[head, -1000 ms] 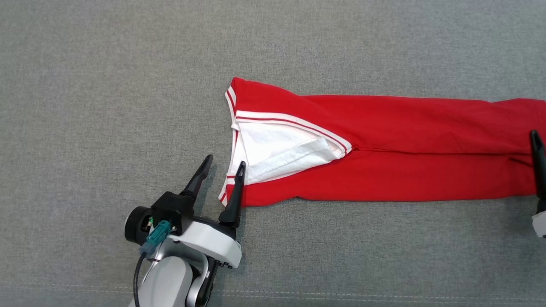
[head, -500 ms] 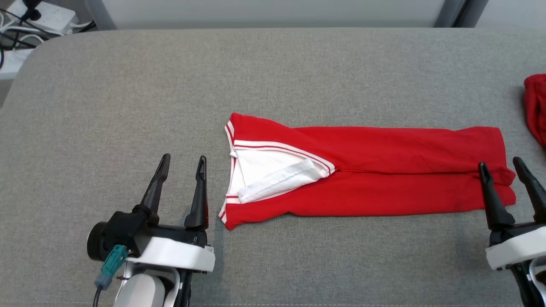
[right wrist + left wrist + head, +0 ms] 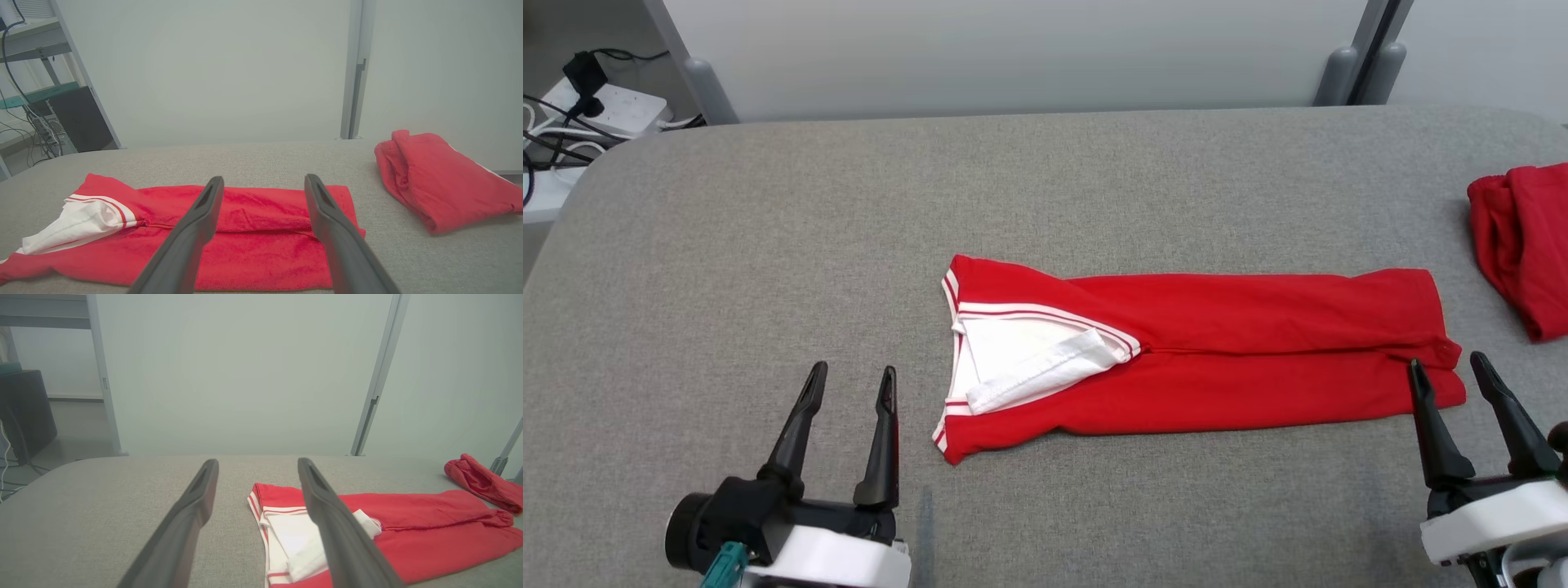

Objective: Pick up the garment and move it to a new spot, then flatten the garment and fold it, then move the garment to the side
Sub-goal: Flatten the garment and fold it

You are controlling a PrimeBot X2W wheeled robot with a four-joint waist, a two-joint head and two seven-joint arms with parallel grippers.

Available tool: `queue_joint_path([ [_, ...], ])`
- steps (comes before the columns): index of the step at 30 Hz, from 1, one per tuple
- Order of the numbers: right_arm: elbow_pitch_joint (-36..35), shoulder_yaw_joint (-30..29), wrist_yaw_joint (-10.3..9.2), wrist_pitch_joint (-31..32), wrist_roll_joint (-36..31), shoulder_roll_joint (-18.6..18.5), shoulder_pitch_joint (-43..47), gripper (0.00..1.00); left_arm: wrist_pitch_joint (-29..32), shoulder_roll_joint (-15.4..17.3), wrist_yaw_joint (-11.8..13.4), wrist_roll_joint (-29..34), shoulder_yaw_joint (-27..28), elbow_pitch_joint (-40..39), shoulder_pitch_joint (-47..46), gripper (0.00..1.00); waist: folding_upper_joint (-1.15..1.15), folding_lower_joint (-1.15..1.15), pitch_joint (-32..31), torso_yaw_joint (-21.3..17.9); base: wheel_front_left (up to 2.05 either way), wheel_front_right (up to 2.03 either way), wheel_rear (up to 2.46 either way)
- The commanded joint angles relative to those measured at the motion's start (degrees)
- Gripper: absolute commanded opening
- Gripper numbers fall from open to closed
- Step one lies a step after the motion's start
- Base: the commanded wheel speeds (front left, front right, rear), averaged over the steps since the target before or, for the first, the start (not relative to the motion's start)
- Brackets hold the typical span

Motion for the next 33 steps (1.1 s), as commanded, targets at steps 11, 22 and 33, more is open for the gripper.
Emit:
queue_joint_path([
  [11, -3.4, -2.4, 0.08, -0.6, -1.4, 1.1, 5.4, 1.00, -0.3, 0.1, -0.8, 1.3, 2.0, -2.7, 3.7, 1.00, 0.00, 0.00, -4.4, 0.3, 0.00, 0.00, 0.00],
  [22, -5.2, -3.5, 0.08, -0.6, -1.5, 2.1, 8.4, 1.00, -0.3, 0.1, -1.0, 2.0, 1.1, -3.1, 5.9, 1.00, 0.00, 0.00, -5.7, -0.4, 0.00, 0.00, 0.00],
  [33, -5.2, -3.7, 0.08, -0.6, -1.6, 2.2, 8.4, 1.00, -0.3, 0.1, -0.9, 2.7, 1.4, -3.1, 5.7, 1.00, 0.00, 0.00, -5.9, -0.5, 0.00, 0.00, 0.00],
])
